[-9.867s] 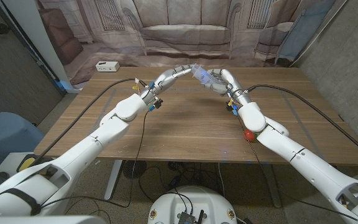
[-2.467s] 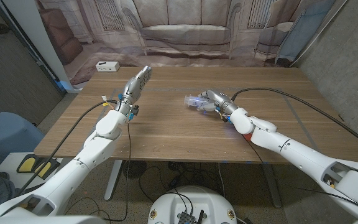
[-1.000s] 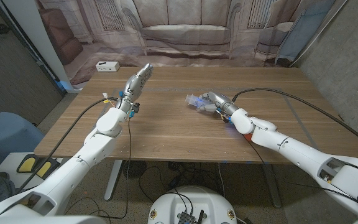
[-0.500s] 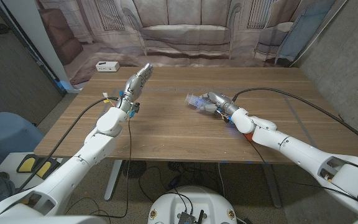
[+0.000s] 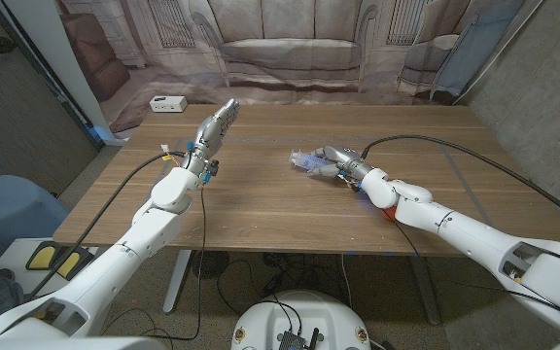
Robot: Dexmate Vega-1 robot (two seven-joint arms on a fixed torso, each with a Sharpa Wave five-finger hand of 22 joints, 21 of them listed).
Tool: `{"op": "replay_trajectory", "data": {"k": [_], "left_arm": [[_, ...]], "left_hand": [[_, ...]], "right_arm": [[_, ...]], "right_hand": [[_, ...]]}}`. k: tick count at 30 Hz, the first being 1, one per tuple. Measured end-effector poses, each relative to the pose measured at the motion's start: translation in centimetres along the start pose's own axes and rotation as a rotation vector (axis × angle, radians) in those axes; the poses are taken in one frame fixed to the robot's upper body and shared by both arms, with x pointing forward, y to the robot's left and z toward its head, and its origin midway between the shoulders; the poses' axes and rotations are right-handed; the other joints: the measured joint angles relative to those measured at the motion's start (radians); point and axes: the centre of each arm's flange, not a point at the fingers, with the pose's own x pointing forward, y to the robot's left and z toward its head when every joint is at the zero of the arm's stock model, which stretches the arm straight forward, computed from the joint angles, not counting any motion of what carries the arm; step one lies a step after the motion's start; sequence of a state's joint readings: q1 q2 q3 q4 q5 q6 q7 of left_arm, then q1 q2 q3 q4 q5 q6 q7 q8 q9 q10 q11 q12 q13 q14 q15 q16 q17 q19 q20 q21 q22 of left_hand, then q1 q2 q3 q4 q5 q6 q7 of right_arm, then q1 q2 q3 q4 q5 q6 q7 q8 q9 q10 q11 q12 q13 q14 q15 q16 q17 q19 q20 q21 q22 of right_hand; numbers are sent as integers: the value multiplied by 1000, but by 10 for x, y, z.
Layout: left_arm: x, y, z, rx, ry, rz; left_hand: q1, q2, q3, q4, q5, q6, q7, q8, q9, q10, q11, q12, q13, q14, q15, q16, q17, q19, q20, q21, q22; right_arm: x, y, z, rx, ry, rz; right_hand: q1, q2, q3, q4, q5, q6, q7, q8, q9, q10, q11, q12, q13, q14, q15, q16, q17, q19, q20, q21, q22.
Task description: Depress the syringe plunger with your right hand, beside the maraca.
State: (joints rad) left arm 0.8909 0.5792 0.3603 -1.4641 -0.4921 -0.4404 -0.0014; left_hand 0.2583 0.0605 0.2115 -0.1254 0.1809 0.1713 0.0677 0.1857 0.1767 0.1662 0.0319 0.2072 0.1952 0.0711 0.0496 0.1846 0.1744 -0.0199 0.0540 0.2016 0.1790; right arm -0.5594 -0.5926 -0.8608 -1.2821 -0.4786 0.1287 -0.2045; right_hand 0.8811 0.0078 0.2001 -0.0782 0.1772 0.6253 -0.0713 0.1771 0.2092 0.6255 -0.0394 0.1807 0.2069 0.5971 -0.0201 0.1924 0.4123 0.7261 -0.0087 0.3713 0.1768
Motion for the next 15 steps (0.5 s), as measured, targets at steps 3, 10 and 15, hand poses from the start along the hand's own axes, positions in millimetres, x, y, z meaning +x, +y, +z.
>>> {"op": "replay_trajectory", "data": {"k": [3,10,15], "left_arm": [[0,0,0,0,0,0],[-1,-1,0,-1,0,0],[-1,-1,0,-1,2,1]], "left_hand": [[0,0,0,0,0,0,0,0,0,0,0,0,0,0,0,0,0,0,0,0,0],[0,0,0,0,0,0,0,0,0,0,0,0,0,0,0,0,0,0,0,0,0],[0,0,0,0,0,0,0,0,0,0,0,0,0,0,0,0,0,0,0,0,0]], "right_arm": [[0,1,0,-22,2,4],[-1,1,1,-54,4,9],[-2,2,1,-69,6,13]], "right_hand": [[-3,-3,-7,0,0,-25,-8,0,-4,-35,1,0,0,-27,15,-1,-5,-16,9,-13,0],[-11,-4,-15,-8,4,-49,-22,0,-5,-83,-1,0,0,-73,43,-8,-14,-40,25,-28,-6],[-23,-15,-23,-8,8,-72,-21,0,-5,-117,-3,0,0,-107,49,-12,-29,-57,32,-43,-6]]}}
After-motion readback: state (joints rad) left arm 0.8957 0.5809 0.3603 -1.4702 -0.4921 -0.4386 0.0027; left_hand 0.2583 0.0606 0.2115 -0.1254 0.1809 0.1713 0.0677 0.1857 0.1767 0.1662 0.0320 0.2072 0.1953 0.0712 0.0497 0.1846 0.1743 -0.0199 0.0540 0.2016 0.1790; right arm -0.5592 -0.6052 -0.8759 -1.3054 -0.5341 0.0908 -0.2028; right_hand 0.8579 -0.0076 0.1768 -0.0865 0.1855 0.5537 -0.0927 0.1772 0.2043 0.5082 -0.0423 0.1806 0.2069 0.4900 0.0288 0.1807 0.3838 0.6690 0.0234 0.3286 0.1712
